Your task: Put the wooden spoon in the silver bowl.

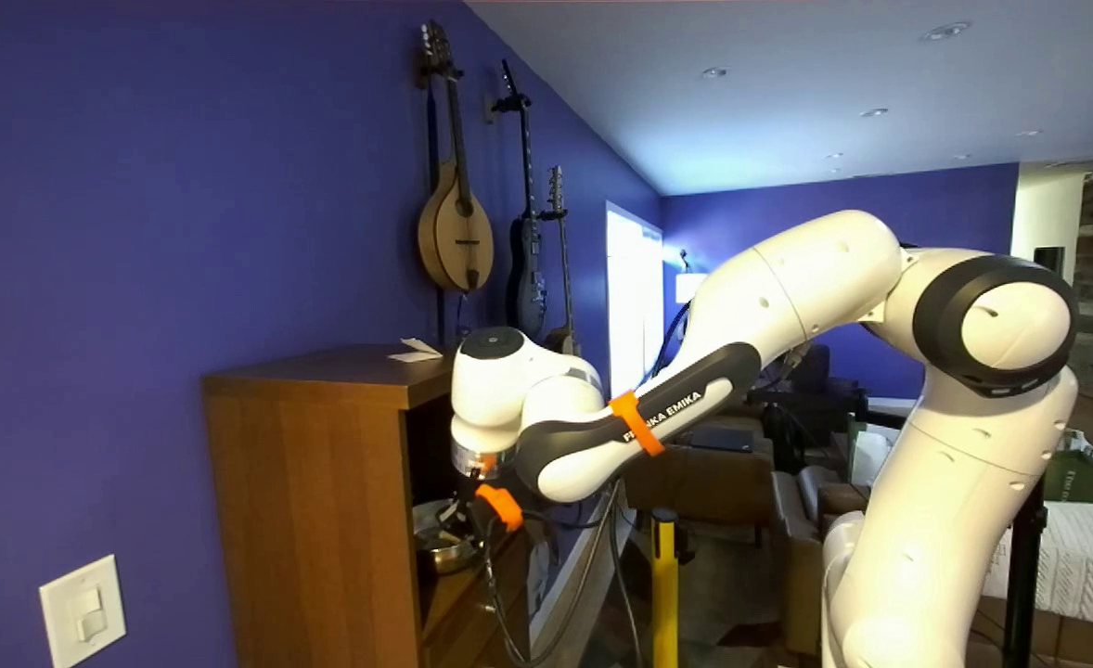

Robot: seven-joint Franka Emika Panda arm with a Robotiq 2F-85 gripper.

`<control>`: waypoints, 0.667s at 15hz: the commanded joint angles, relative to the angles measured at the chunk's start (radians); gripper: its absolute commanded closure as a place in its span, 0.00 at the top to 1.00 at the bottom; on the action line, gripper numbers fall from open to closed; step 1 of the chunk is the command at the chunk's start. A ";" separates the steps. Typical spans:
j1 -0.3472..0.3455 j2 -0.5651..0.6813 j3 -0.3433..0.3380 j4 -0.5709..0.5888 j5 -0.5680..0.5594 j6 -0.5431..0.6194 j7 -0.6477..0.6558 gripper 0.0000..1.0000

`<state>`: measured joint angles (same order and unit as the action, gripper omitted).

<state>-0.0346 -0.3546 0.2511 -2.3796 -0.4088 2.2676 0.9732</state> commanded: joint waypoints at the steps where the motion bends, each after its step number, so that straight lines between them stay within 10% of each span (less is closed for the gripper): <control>1: -0.008 0.027 -0.010 0.006 -0.032 0.020 0.013 0.03; 4: -0.008 0.035 -0.014 0.010 -0.041 0.022 0.016 0.05; 5: -0.008 0.036 -0.015 0.011 -0.042 0.021 0.017 0.34; 10: -0.006 0.042 -0.020 0.012 -0.042 0.019 0.018 0.66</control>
<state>-0.0368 -0.3286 0.2360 -2.3784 -0.4261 2.2698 0.9749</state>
